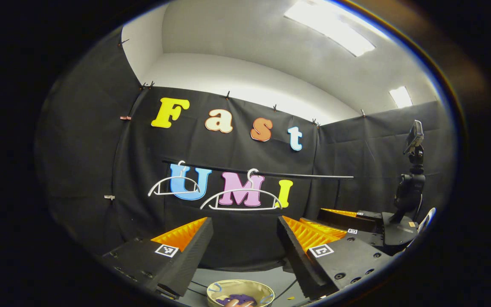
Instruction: Grasp the clothes on the hanger with both hands and then place them into the laundry hamper below.
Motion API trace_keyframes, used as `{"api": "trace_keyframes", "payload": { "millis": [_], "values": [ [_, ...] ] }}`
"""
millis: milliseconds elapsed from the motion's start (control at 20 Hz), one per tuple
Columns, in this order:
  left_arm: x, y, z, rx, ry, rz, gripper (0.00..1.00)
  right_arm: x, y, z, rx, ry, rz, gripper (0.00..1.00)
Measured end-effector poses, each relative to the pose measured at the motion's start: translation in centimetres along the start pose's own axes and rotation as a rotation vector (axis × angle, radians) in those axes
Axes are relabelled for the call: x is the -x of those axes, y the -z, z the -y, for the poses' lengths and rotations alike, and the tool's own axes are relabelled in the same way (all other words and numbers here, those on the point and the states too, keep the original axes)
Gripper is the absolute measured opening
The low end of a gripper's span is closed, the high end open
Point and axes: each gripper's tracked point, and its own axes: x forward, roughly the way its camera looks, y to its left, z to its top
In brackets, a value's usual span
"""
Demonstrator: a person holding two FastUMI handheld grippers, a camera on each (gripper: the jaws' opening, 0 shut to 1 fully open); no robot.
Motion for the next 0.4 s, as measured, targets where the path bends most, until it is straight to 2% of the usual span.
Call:
{"api": "trace_keyframes", "payload": {
  "millis": [150,400],
  "values": [
    [1.5,-0.4,0.9,0.002,0.005,0.002,0.95,0.6,-0.3,0.3,0.002,0.012,0.014,0.95],
    [1.5,-0.4,0.4,0.009,0.013,0.004,0.95,1.2,-0.8,0.2,-0.003,0.025,0.035,0.98]
  ]
}}
